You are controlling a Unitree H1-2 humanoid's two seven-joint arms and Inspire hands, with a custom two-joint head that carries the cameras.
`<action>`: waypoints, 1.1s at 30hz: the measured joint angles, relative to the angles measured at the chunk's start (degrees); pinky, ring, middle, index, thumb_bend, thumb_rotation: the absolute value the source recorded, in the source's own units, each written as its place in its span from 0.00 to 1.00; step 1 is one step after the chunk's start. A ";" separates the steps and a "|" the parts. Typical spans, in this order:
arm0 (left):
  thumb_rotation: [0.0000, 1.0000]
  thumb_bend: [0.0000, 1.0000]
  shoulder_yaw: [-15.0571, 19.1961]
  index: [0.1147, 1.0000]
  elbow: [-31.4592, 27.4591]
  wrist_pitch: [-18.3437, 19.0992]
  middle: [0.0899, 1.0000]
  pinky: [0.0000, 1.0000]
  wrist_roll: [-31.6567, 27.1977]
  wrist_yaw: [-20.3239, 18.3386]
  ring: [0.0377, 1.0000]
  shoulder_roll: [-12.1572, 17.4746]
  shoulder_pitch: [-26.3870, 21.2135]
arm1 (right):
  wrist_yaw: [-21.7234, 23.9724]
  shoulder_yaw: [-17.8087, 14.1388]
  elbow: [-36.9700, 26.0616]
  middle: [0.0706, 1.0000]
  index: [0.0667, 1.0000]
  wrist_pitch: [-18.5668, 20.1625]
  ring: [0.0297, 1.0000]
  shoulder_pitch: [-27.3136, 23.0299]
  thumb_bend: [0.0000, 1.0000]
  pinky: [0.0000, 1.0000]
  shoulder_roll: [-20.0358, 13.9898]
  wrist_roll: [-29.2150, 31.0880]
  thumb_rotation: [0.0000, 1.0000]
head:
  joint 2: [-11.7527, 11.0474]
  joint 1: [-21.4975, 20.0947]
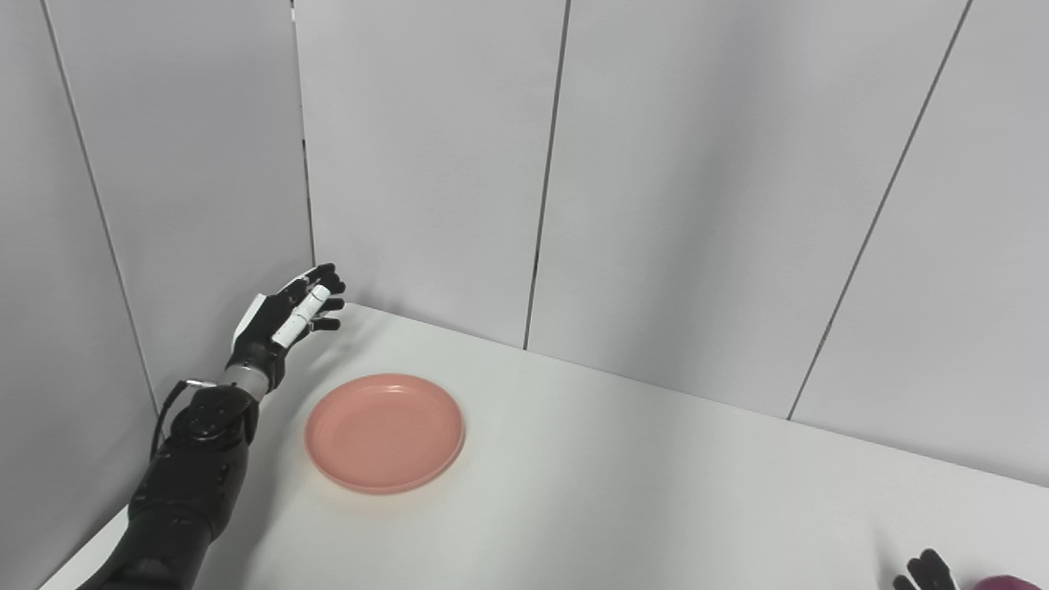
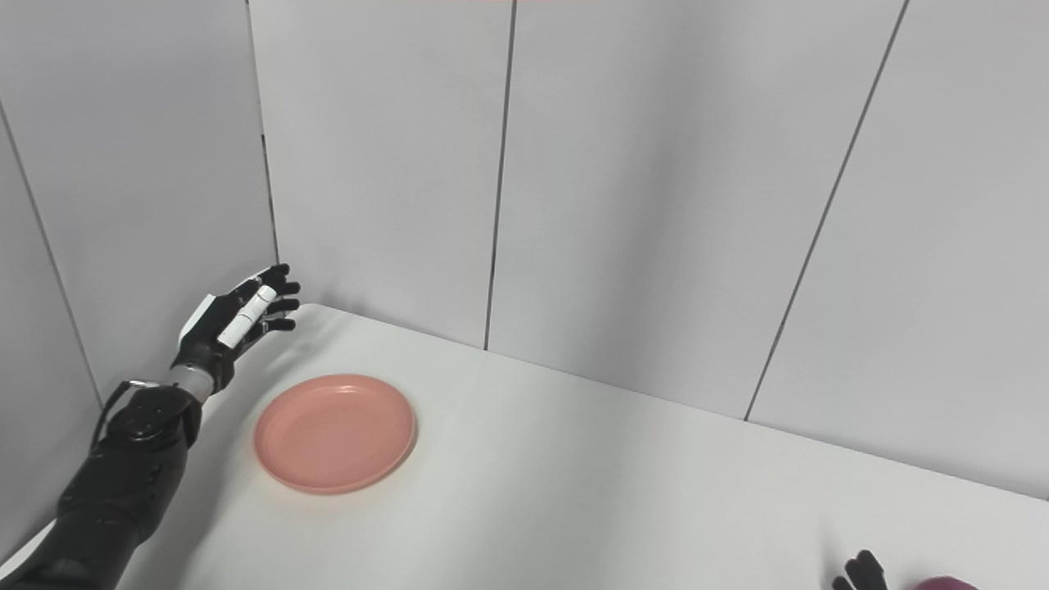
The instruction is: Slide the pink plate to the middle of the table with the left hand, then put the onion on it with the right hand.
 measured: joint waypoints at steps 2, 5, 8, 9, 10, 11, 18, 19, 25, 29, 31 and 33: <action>0.75 0.85 0.01 0.81 0.99 -0.32 0.79 0.69 0.02 0.08 0.77 -0.12 0.02 | 0.00 0.00 -0.06 0.98 1.00 0.00 1.00 0.06 0.84 1.00 -0.02 0.00 1.00 | 0.26 -0.09; 0.74 0.82 0.16 0.81 2.42 -0.62 0.79 0.68 -0.03 0.22 0.76 -0.48 0.02 | 0.01 0.02 -0.14 0.98 1.00 0.00 1.00 0.12 0.86 1.00 -0.08 0.00 1.00 | 0.44 -0.09; 0.72 0.83 0.73 0.79 5.52 -2.66 0.77 0.66 -1.08 -0.38 0.74 -0.80 0.00 | 0.00 0.07 -0.24 0.98 1.00 0.01 1.00 0.16 0.88 1.00 -0.08 0.01 1.00 | 0.62 -0.18; 0.70 0.85 1.04 0.78 6.87 -3.23 0.77 0.67 -1.40 -0.84 0.74 -0.81 -0.01 | 0.00 0.11 -0.28 0.98 1.00 0.01 1.00 0.17 0.88 1.00 -0.08 0.00 1.00 | 0.62 -0.18; 0.70 0.85 1.45 0.78 8.20 -3.49 0.77 0.67 -2.20 -1.28 0.75 -0.84 -0.01 | 0.00 0.13 -0.32 0.98 1.00 0.01 1.00 0.19 0.88 1.00 -0.08 -0.02 1.00 | 0.62 -0.18; 0.70 0.86 1.87 0.79 9.09 -3.64 0.77 0.68 -2.63 -1.51 0.76 -0.96 0.00 | -0.02 0.13 -0.34 0.98 1.00 0.01 1.00 0.21 0.88 1.00 -0.08 -0.02 1.00 | 0.97 -0.35; 0.71 0.93 2.17 0.79 12.50 -5.89 0.77 0.66 -4.31 -2.35 0.74 -1.35 -0.27 | -0.32 0.07 -0.38 0.96 1.00 0.01 1.00 0.29 0.89 1.00 -0.10 -0.09 1.00 | 1.41 -0.70; 0.71 0.93 2.15 0.79 12.74 -6.22 0.77 0.66 -4.36 -2.35 0.74 -1.36 -0.28 | -0.45 0.10 -0.48 0.96 1.00 0.01 1.00 0.32 0.89 1.00 -0.09 -0.17 1.00 | 1.41 -0.70; 0.74 0.89 1.31 0.76 15.48 -9.08 0.75 0.63 -4.49 -2.33 0.72 -1.50 -1.03 | -0.65 0.34 -0.82 0.96 1.00 0.01 1.00 0.48 0.89 1.00 -0.07 -0.50 1.00 | 1.67 -0.97; 0.74 0.89 0.90 0.77 16.35 -9.89 0.76 0.64 -4.55 -2.39 0.74 -1.49 -1.36 | -0.66 0.32 -0.82 0.96 1.00 0.01 1.00 0.50 0.90 1.00 -0.07 -0.50 1.00 | 1.85 -1.14; 0.75 0.88 0.76 0.77 16.36 -9.92 0.76 0.65 -4.59 -2.40 0.74 -1.50 -1.36 | -0.67 0.32 -0.83 0.97 1.00 0.01 1.00 0.51 0.91 1.00 -0.07 -0.52 1.00 | 1.85 -1.14; 0.75 0.86 0.69 0.77 16.37 -9.90 0.75 0.65 -4.62 -2.40 0.74 -1.51 -1.36 | -0.68 0.29 -0.83 0.97 1.00 0.01 1.00 0.52 0.91 1.00 -0.05 -0.50 0.99 | 1.85 -1.32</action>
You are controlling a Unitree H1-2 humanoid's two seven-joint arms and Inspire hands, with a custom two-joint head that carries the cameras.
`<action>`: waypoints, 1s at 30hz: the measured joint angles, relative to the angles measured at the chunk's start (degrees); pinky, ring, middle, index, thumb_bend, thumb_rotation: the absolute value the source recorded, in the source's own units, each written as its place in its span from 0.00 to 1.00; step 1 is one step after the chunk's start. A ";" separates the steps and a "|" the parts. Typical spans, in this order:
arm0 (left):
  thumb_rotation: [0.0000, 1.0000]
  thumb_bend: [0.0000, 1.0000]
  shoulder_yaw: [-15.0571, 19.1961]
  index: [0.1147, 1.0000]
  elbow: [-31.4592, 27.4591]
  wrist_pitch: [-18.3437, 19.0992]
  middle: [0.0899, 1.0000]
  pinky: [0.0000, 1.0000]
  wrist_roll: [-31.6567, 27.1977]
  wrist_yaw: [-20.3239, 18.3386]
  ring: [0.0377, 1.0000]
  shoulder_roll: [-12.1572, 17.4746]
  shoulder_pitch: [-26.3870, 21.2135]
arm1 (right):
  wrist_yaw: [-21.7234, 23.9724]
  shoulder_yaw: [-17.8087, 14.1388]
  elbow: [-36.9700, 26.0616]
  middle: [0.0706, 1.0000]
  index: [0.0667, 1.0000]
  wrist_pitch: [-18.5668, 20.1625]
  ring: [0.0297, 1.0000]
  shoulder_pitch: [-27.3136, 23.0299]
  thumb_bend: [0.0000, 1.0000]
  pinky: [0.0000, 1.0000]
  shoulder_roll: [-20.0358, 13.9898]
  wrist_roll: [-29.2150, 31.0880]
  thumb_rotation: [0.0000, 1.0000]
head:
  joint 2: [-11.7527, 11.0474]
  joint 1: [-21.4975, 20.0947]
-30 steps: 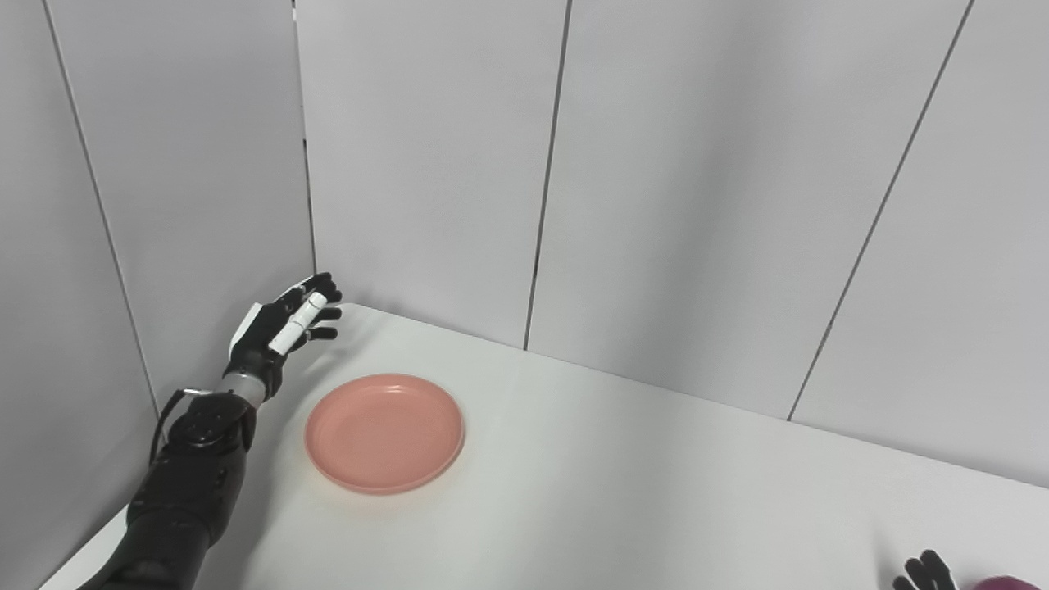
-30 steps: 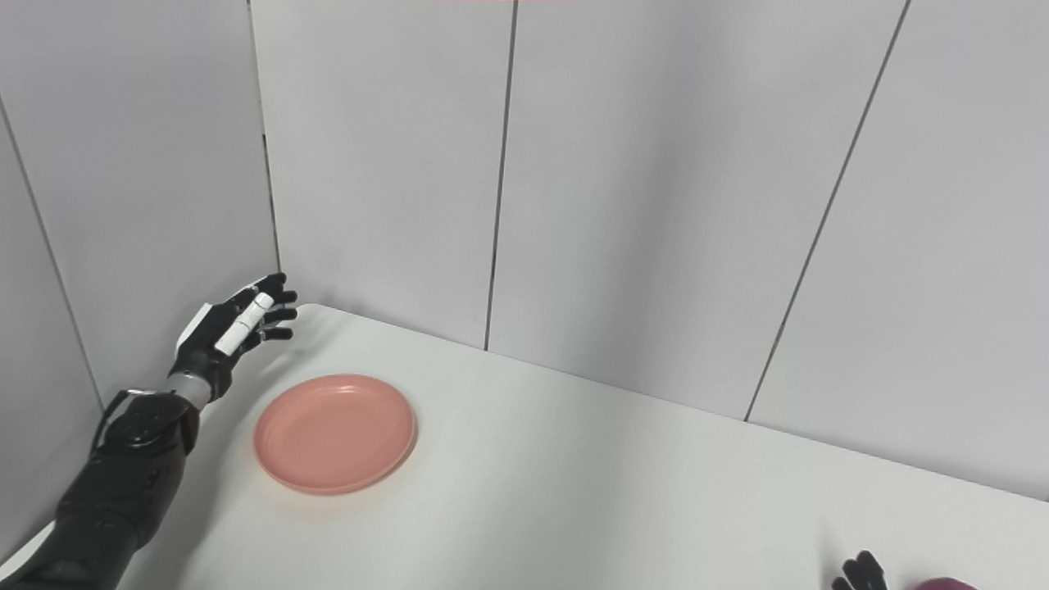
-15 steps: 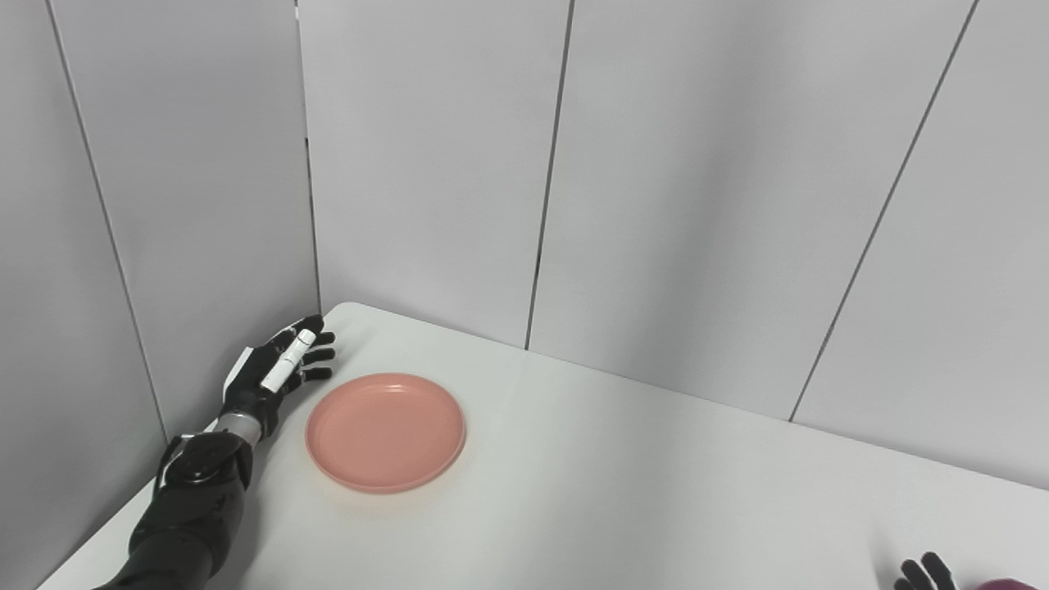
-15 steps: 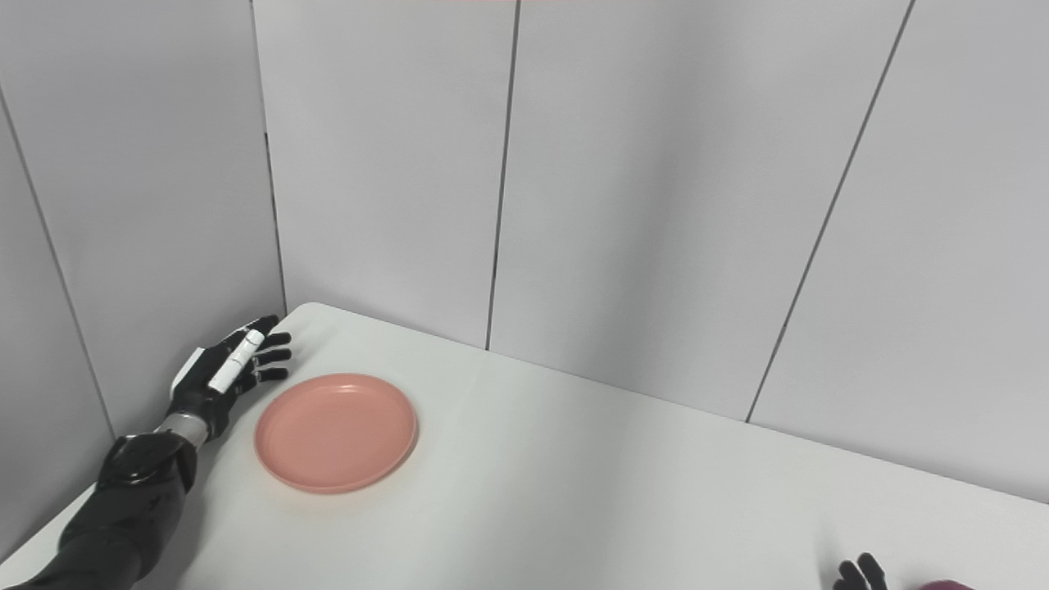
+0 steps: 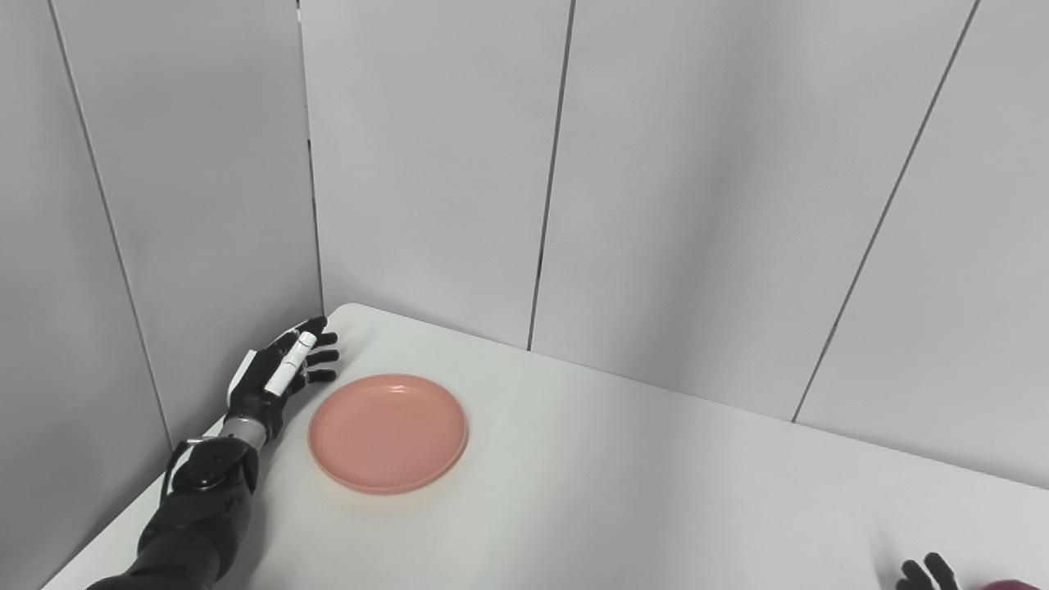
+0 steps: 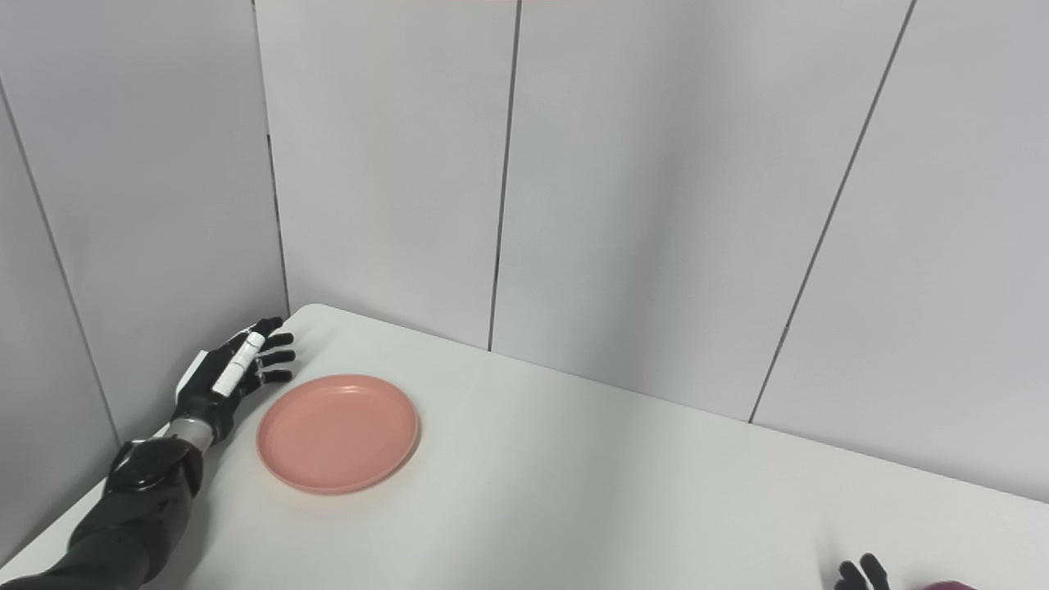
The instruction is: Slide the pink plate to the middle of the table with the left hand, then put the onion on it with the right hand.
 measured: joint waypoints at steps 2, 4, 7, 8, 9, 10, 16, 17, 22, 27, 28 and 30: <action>0.74 0.85 0.05 0.77 -0.05 0.05 0.75 0.65 -0.29 -0.02 0.74 -0.15 0.00 | 0.01 -0.03 0.00 0.96 1.00 0.00 1.00 0.01 0.90 1.00 0.00 0.02 0.99 | 0.00 0.00; 0.74 0.86 0.12 0.78 -0.23 0.06 0.75 0.65 -0.44 -0.03 0.74 -0.50 0.00 | 0.03 -0.10 0.00 0.96 1.00 0.00 1.00 0.07 0.90 1.00 -0.02 0.02 0.99 | 0.00 0.00; 0.76 0.89 0.00 0.77 -0.51 0.06 0.76 0.65 -0.68 -0.02 0.73 -1.17 0.00 | 0.03 -0.23 -0.07 0.96 1.00 0.00 0.99 0.24 0.91 1.00 -0.08 0.01 0.99 | 0.35 -0.18; 0.76 0.90 -0.12 0.77 -0.67 0.07 0.77 0.65 -0.68 -0.01 0.73 -1.36 0.00 | 0.02 -0.25 -0.15 0.96 1.00 0.00 0.99 0.33 0.91 1.00 -0.12 0.01 0.99 | 0.61 -0.26; 0.77 0.91 -0.42 0.77 -1.03 0.12 0.77 0.65 -0.67 0.01 0.73 -1.65 0.00 | 0.02 -0.25 -0.25 0.96 1.00 0.01 0.99 0.47 0.91 1.00 -0.18 -0.01 0.99 | 0.79 -0.35; 0.77 0.91 -0.67 0.77 -1.35 0.14 0.77 0.65 -0.66 0.01 0.73 -1.99 0.01 | 0.02 -0.25 -0.37 0.96 1.00 0.01 0.99 0.60 0.91 1.00 -0.24 -0.02 0.99 | 0.79 -0.35; 0.75 0.90 -1.14 0.82 -5.59 2.74 0.80 0.69 -2.14 -0.89 0.77 -4.52 1.05 | -0.05 -0.22 -1.19 0.96 1.00 0.02 0.99 1.08 0.94 1.00 -0.23 -0.03 0.97 | 1.23 -0.79; 0.75 0.88 -1.69 0.83 -7.62 3.75 0.80 0.69 -2.13 -1.01 0.78 -5.10 1.73 | -0.11 -0.20 -1.30 0.95 0.99 0.02 0.99 1.15 0.94 1.00 -0.21 -0.03 0.97 | 1.32 -0.79; 0.74 0.85 -3.98 0.84 -14.86 7.20 0.80 0.67 -2.06 -1.64 0.76 -7.90 4.16 | -0.74 -0.12 -1.54 0.95 0.99 0.08 0.99 1.17 0.96 1.00 -0.08 -0.06 0.95 | 1.49 -1.05; 0.77 0.83 -5.65 0.85 -21.65 10.55 0.81 0.68 -2.13 -3.62 0.78 -10.39 6.69 | -0.76 0.16 -1.71 0.96 0.99 0.09 1.00 1.17 0.95 1.00 0.06 -0.05 0.96 | 1.67 -1.23; 0.78 0.83 -5.98 0.85 -22.81 11.56 0.81 0.68 -2.12 -4.02 0.77 -10.81 7.12 | -0.77 0.22 -1.76 0.96 0.99 0.09 0.99 1.18 0.96 1.00 0.08 -0.05 0.95 | 1.76 -1.40; 0.77 0.83 -6.63 0.83 -24.65 12.60 0.80 0.67 -2.10 -4.84 0.76 -11.20 7.85 | -0.82 0.23 -1.86 0.96 0.99 0.10 0.99 1.18 0.96 1.00 0.20 -0.03 0.95 | 1.76 -1.41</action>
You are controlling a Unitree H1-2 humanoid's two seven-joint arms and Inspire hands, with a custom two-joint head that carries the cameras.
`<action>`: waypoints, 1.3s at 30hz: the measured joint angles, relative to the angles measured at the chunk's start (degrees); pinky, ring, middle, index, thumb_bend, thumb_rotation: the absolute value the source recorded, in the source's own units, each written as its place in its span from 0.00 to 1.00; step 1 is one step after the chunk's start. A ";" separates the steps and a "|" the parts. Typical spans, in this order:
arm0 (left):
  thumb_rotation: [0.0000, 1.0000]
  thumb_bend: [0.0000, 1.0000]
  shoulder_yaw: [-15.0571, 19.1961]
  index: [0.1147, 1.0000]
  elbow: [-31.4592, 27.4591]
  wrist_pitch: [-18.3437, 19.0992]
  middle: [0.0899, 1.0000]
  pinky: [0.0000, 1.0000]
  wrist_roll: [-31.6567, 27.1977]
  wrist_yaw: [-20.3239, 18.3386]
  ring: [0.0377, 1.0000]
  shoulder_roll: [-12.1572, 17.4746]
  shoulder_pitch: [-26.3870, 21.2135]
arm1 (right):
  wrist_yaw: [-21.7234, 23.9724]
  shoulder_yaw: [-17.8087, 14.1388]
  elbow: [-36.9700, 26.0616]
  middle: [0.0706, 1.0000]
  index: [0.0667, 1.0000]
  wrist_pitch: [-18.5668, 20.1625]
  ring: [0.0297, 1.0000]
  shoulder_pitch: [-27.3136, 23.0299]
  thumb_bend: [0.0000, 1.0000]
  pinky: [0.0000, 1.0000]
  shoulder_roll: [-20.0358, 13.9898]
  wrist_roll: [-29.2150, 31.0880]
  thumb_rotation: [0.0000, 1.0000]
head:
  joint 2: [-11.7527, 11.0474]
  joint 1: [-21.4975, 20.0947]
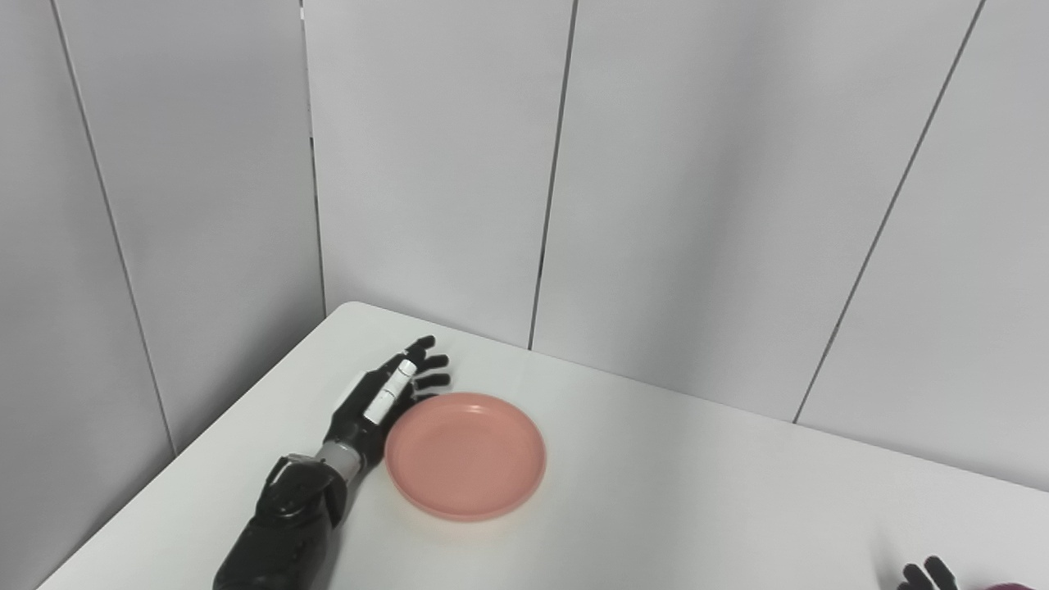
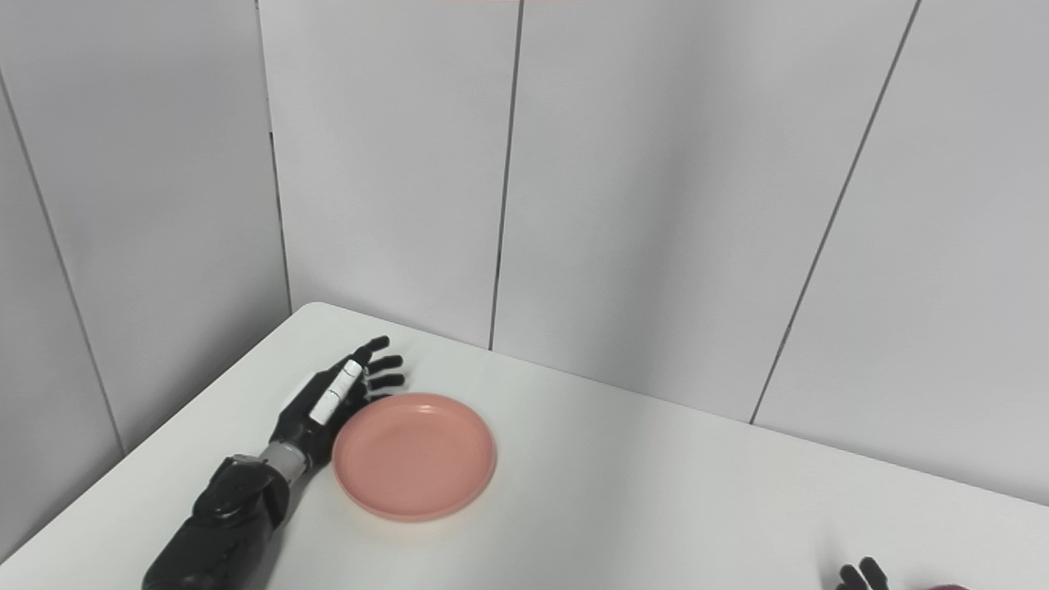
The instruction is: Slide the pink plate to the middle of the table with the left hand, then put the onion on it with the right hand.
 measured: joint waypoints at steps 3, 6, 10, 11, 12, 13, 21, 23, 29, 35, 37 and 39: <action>0.76 0.87 -1.07 0.83 -2.64 1.59 0.81 0.69 -0.01 -0.89 0.77 -0.35 1.16 | -0.08 0.02 -0.09 0.97 1.00 0.01 1.00 0.03 0.97 1.00 0.08 0.01 0.95 | 0.09 -0.09; 0.76 0.85 -2.31 0.83 -6.73 4.52 0.81 0.70 0.05 -1.91 0.78 -0.82 2.78 | -0.11 0.02 -0.11 0.96 0.99 0.01 0.99 0.05 0.97 1.00 0.10 0.01 0.94 | 0.35 -0.44; 0.76 0.84 -4.59 0.83 -11.50 7.11 0.80 0.69 0.73 -1.95 0.76 -2.22 4.75 | -0.16 0.01 -0.12 0.96 0.99 0.01 1.00 0.07 0.95 1.00 0.15 0.01 0.94 | 0.53 -0.61; 0.76 0.83 -4.92 0.82 -12.40 7.75 0.79 0.68 0.74 -1.97 0.76 -2.53 5.02 | -0.20 0.02 -0.17 0.95 0.99 0.01 0.99 0.07 0.95 1.00 0.18 0.01 0.95 | 0.61 -0.70; 0.76 0.82 -5.18 0.82 -13.14 8.28 0.79 0.68 0.74 -2.16 0.75 -2.79 5.26 | -0.23 0.04 -0.21 0.95 0.98 0.01 0.99 0.07 0.95 1.00 0.21 0.00 0.95 | 0.62 -0.70; 0.76 0.82 -5.41 0.82 -13.94 8.78 0.79 0.68 0.73 -2.42 0.75 -3.13 5.59 | -0.29 0.07 -0.28 0.95 0.98 0.01 0.99 0.10 0.95 1.00 0.23 -0.05 0.95 | 0.70 -0.96; 0.78 0.81 -7.80 0.82 -18.70 10.11 0.79 0.67 0.80 -2.79 0.75 -6.34 8.09 | -0.87 0.91 -1.73 0.96 0.99 0.05 1.00 1.11 0.95 1.00 0.78 -0.45 0.96 | 2.37 -3.59; 0.78 0.82 -8.63 0.82 -19.83 10.39 0.79 0.68 1.35 -2.85 0.75 -6.76 8.70 | -1.38 1.09 -2.18 0.96 0.99 0.13 0.99 1.38 0.94 1.00 1.15 -0.79 0.96 | 2.55 -3.96; 0.77 0.83 -9.83 0.83 -21.83 11.59 0.80 0.69 2.17 -2.89 0.76 -7.50 9.56 | -1.87 2.18 -4.05 0.95 0.99 0.33 0.98 2.86 0.87 1.00 1.96 -1.29 0.95 | 5.27 -9.66; 0.76 0.80 -10.32 0.83 -23.19 13.11 0.80 0.72 2.69 -2.01 0.78 -8.77 9.92 | -3.68 4.19 -6.90 0.92 0.97 2.08 0.96 4.85 0.81 0.97 3.77 -2.70 0.94 | 7.12 -14.32; 0.76 0.80 -10.30 0.84 -23.82 13.54 0.81 0.73 2.72 -1.29 0.79 -9.70 10.17 | -4.43 4.85 -7.67 0.92 0.96 3.43 0.95 5.33 0.84 0.96 4.58 -3.70 0.92 | 7.99 -16.68; 0.76 0.80 -10.46 0.84 -24.23 13.98 0.81 0.73 2.75 -0.68 0.79 -10.63 10.27 | -5.17 5.48 -8.20 0.92 0.97 3.93 0.95 5.46 0.86 0.96 5.41 -4.40 0.91 | 8.35 -17.75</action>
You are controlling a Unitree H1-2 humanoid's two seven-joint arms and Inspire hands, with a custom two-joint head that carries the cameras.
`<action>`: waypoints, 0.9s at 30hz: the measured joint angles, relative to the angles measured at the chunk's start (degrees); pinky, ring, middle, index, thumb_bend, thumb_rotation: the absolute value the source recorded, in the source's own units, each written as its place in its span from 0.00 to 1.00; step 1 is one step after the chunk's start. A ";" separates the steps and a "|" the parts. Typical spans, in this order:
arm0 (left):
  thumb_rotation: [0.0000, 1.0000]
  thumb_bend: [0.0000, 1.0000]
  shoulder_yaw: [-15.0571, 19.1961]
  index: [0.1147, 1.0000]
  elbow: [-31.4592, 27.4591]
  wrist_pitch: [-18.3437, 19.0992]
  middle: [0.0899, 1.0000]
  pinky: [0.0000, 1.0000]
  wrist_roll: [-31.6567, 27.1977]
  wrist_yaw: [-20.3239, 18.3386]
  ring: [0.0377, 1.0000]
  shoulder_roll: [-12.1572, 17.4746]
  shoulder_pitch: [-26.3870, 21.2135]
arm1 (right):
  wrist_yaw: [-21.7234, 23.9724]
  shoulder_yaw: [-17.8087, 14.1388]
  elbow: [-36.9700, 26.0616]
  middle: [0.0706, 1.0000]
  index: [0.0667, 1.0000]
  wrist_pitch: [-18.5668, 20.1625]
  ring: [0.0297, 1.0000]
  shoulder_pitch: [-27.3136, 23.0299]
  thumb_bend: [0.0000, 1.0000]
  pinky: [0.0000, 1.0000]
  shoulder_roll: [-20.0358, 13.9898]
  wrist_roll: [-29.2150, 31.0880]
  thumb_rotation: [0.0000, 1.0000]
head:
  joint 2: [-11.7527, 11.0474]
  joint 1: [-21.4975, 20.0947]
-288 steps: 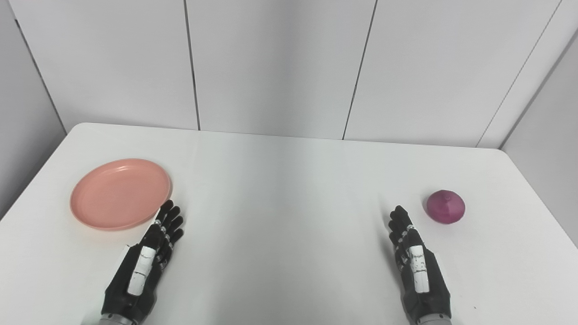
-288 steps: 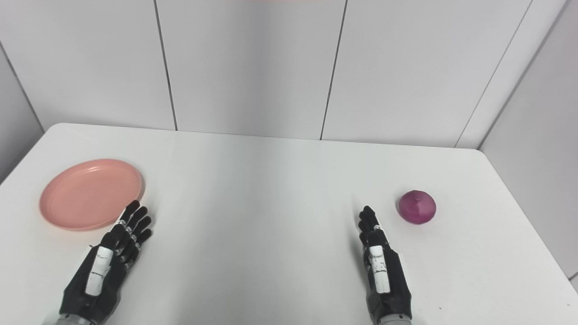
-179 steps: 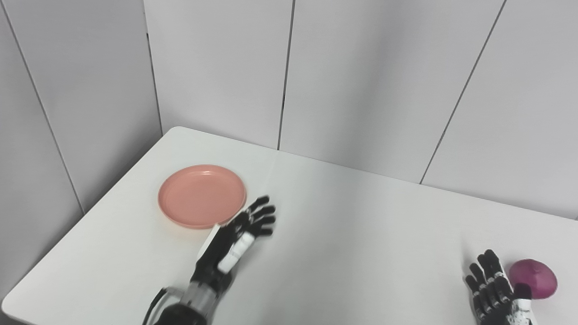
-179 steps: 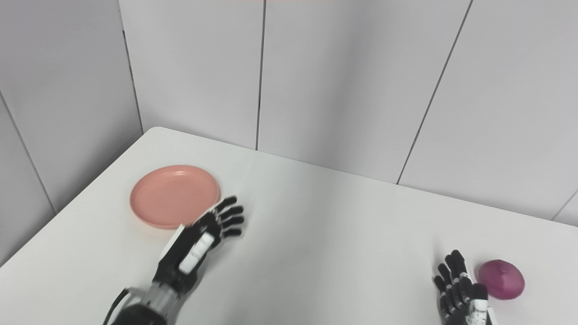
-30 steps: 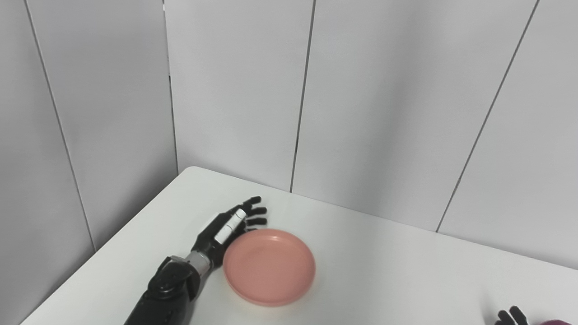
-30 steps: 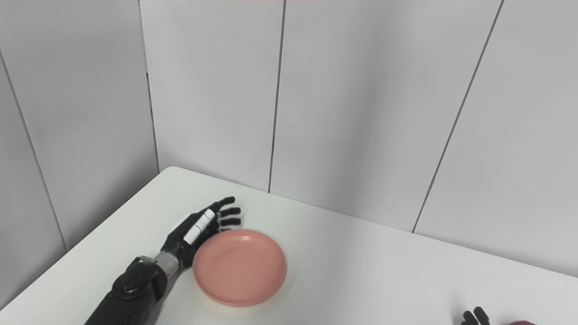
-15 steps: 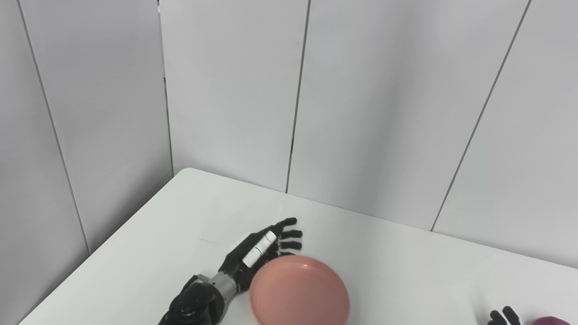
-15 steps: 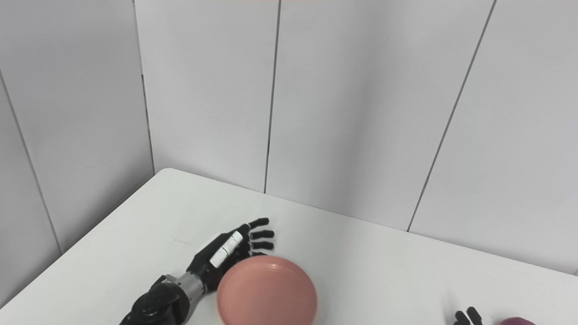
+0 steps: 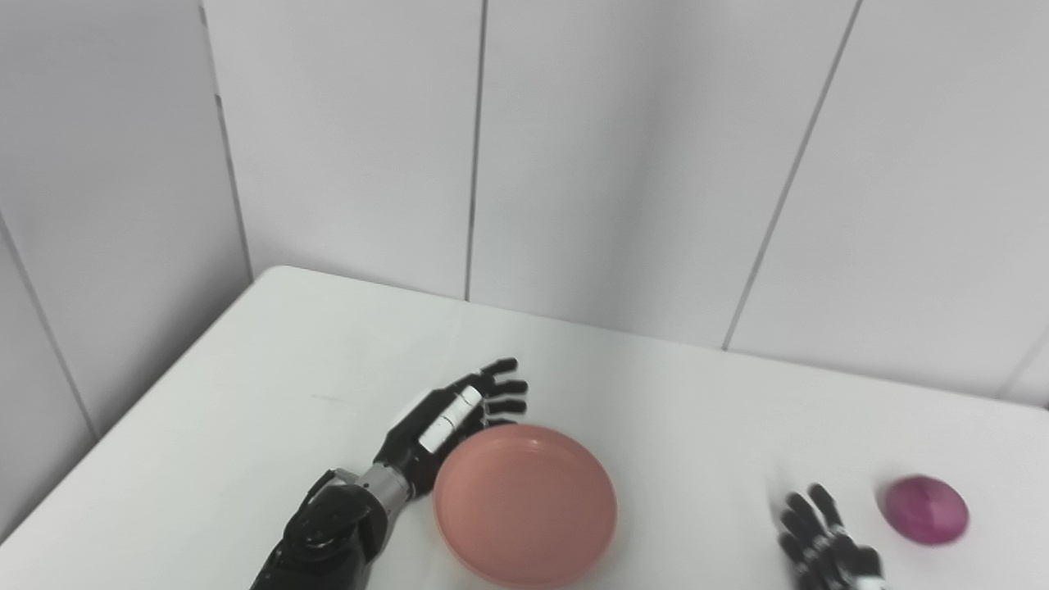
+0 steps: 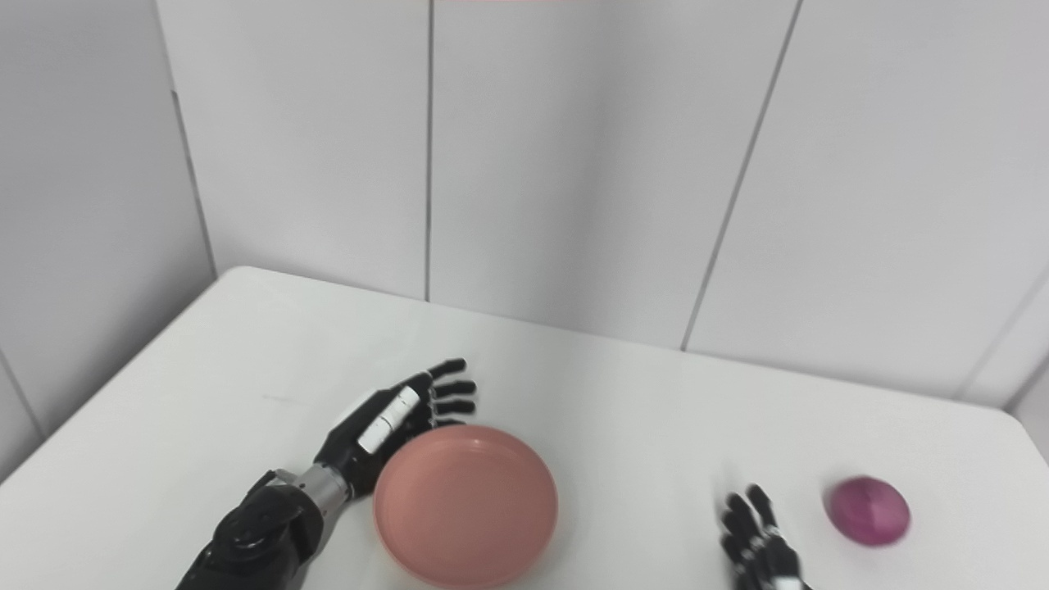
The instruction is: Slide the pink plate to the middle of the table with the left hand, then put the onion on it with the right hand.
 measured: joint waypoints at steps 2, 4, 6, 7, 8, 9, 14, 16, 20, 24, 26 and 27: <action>0.76 0.80 -0.32 0.84 -0.34 0.60 0.81 0.73 0.36 0.27 0.79 -0.67 0.03 | -0.55 0.65 -0.28 0.92 0.97 0.30 0.95 0.02 0.87 0.96 0.85 -0.28 0.91 | 0.44 -1.14; 0.76 0.79 -0.60 0.85 -0.60 1.10 0.81 0.72 0.56 0.50 0.79 -1.26 0.03 | -1.13 1.19 -0.46 0.91 0.96 0.42 0.95 0.01 0.89 0.95 1.55 -0.79 0.90 | 0.70 -1.76; 0.77 0.78 -0.90 0.86 -0.79 1.26 0.82 0.72 1.41 1.01 0.79 -1.58 0.03 | -1.69 1.47 -0.61 0.91 0.96 0.48 0.94 0.00 0.90 0.94 2.14 -1.37 0.90 | 0.97 -2.28; 0.77 0.77 -1.09 0.86 -0.78 1.29 0.82 0.72 1.75 1.19 0.79 -1.73 0.03 | -2.04 1.57 -0.66 0.90 0.96 0.55 0.94 -0.01 0.90 0.93 2.44 -1.47 0.89 | 1.05 -2.63; 0.76 0.77 -1.16 0.86 -0.76 1.32 0.82 0.73 1.79 1.38 0.79 -1.82 0.03 | -2.19 1.62 -0.71 0.90 0.96 0.57 0.94 -0.03 0.90 0.93 2.64 -1.48 0.90 | 1.05 -2.81; 0.76 0.77 -1.16 0.86 -0.74 1.37 0.82 0.73 1.87 1.67 0.79 -2.08 0.03 | -2.32 1.74 -0.75 0.90 0.96 0.58 0.94 -0.04 0.90 0.93 2.83 -1.56 0.90 | 1.05 -2.81; 0.75 0.76 -1.10 0.86 -0.36 1.41 0.81 0.74 2.85 3.11 0.80 -3.36 -0.09 | -2.96 2.29 -0.69 0.90 0.96 0.59 0.94 -0.23 0.90 0.93 3.35 -2.34 0.89 | 1.05 -3.86; 0.76 0.75 -1.01 0.86 0.31 1.38 0.82 0.75 2.88 3.34 0.80 -3.53 -0.51 | -3.26 2.45 -0.61 0.90 0.96 0.59 0.93 -0.40 0.89 0.93 3.52 -2.45 0.89 | 1.14 -4.48; 0.77 0.75 -0.85 0.86 1.07 1.34 0.82 0.75 3.01 3.56 0.80 -3.64 -1.11 | -3.74 2.83 -0.19 0.90 0.96 0.60 0.93 -0.78 0.89 0.92 3.81 -3.35 0.89 | 1.32 -5.97; 0.78 0.73 -0.82 0.86 1.41 1.34 0.83 0.77 3.23 4.06 0.82 -3.68 -1.41 | -4.37 3.26 0.34 0.89 0.95 0.59 0.92 -1.40 0.89 0.91 4.29 -4.43 0.88 | 1.32 -7.46; 0.77 0.72 -0.80 0.86 1.61 1.34 0.83 0.78 3.26 4.19 0.82 -3.68 -1.55 | -4.65 3.33 0.84 0.88 0.95 0.59 0.91 -1.90 0.90 0.91 4.73 -4.75 0.88 | 1.23 -8.08; 0.77 0.72 -0.77 0.87 1.71 1.34 0.83 0.78 3.26 4.19 0.82 -3.67 -1.62 | -4.72 3.34 1.02 0.88 0.95 0.59 0.91 -2.07 0.90 0.90 4.86 -4.84 0.88 | 1.23 -8.26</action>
